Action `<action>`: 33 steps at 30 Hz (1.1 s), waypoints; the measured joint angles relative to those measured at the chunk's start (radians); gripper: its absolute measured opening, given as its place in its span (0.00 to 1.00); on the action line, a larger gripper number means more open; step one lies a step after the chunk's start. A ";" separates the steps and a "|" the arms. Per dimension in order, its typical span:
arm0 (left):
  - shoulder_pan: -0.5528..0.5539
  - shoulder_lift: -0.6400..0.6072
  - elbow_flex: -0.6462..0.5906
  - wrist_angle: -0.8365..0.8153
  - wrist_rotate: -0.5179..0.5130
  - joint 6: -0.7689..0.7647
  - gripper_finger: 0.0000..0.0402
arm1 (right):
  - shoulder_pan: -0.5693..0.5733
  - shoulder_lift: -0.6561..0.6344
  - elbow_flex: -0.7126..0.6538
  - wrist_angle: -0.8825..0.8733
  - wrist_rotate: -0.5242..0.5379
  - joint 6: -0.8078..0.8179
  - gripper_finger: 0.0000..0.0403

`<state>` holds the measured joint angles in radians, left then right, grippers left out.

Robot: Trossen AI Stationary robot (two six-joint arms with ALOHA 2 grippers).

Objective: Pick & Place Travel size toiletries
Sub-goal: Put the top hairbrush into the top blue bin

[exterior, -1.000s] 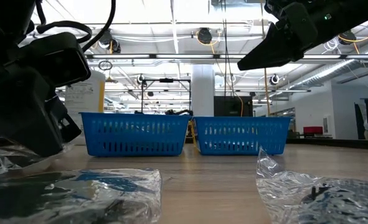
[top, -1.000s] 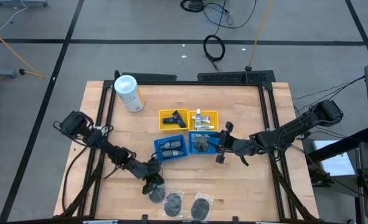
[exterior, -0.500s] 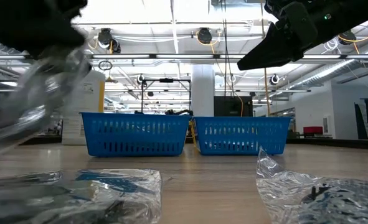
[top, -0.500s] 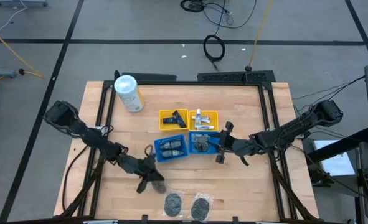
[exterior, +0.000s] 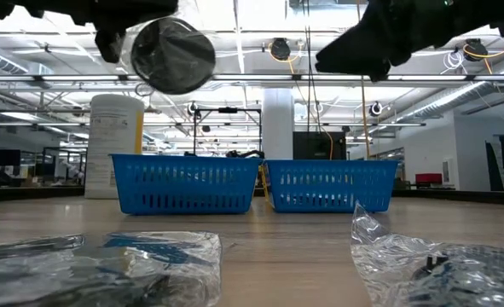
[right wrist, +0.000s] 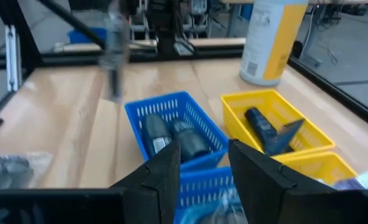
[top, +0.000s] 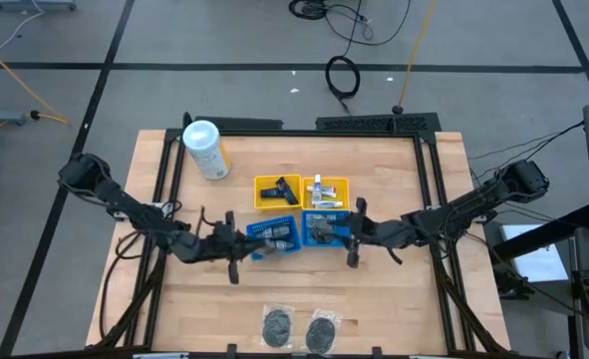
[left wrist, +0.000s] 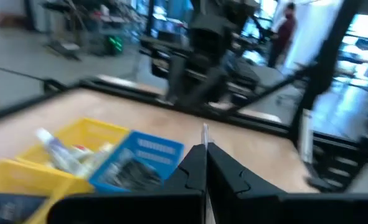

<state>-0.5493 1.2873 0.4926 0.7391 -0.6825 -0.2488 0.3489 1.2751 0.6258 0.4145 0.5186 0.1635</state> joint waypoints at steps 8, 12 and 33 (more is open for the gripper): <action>0.067 0.003 0.000 0.106 -0.027 0.073 0.00 | 0.000 0.000 0.000 0.061 0.000 -0.019 0.32; 0.103 0.003 0.006 0.103 -0.023 0.072 0.00 | 0.000 0.000 0.000 0.080 0.000 -0.022 0.32; 0.226 0.260 0.270 0.093 0.152 0.222 0.00 | -0.009 0.000 0.000 0.113 -0.081 -0.027 0.32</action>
<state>-0.3231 1.5469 0.7631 0.8320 -0.5306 -0.0265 0.3401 1.2751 0.6258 0.5273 0.4377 0.1360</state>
